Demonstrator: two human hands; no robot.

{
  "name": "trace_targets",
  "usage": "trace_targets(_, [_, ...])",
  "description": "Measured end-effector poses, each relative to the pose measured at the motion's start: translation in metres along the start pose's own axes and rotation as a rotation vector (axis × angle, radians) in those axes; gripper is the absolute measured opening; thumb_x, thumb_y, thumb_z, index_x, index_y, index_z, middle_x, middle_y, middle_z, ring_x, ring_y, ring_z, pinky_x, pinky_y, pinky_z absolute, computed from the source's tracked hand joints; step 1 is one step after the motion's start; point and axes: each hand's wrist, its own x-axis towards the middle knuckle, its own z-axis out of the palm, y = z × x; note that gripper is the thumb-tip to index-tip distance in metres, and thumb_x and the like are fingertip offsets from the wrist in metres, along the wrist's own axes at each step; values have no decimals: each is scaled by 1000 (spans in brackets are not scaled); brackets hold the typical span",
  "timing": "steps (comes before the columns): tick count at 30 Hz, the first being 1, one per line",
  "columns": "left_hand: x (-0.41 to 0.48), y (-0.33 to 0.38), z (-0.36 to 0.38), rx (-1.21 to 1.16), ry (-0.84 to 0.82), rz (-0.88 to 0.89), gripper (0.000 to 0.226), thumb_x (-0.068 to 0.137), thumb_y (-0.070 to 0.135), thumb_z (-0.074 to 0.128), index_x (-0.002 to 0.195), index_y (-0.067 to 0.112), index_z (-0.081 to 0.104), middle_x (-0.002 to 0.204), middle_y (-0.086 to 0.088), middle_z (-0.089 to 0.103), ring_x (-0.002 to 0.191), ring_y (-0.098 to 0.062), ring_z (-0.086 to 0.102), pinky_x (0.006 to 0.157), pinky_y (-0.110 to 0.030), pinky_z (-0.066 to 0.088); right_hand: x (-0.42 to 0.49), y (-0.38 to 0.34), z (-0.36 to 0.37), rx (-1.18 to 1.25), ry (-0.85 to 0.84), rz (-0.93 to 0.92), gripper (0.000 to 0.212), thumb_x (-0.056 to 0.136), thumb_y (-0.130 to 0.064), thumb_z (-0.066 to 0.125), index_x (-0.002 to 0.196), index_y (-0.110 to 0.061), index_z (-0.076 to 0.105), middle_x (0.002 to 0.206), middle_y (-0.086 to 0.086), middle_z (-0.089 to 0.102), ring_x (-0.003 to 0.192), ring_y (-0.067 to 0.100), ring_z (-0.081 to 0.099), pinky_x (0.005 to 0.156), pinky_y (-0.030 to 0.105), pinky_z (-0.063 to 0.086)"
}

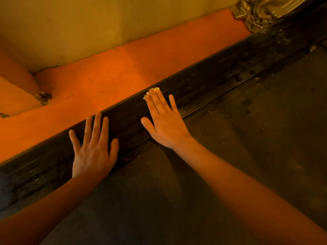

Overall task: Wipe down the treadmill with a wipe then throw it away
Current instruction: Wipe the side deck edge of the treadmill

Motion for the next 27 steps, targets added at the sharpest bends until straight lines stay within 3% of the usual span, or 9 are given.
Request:
trace_targets(9, [0, 1, 1, 10, -1, -3, 73, 102, 56, 18, 163, 17, 9, 171, -2, -4, 157, -20, -11, 122, -67, -1, 7, 13, -3, -35, -4, 24, 72, 107, -57, 11, 165, -14, 8, 173, 5, -2, 158, 20, -11, 126, 49, -13])
trace_targets(17, [-1, 1, 1, 20, -16, -5, 73, 102, 56, 17, 163, 18, 6, 172, -3, -4, 158, -21, -11, 122, -67, -2, -38, 14, 13, 46, 38, -37, 70, 109, -51, 23, 164, -9, 13, 172, 10, 4, 159, 22, -5, 129, 43, 4])
trace_targets(22, [1, 1, 0, 0, -12, -3, 74, 101, 56, 17, 164, 17, 8, 171, -2, -4, 158, -21, -11, 122, -66, -3, 10, 20, -9, 29, -27, -40, 73, 108, -55, 14, 164, -9, 6, 172, 10, -2, 158, 22, -8, 129, 43, 3])
trace_targets(27, [0, 1, -1, 14, -9, -9, 73, 101, 56, 16, 163, 17, 8, 171, -3, -4, 158, -22, -10, 122, -67, -1, -29, -1, 1, 70, -4, 64, 73, 108, -55, 18, 164, -10, 6, 172, 10, -3, 158, 23, -11, 129, 42, 1])
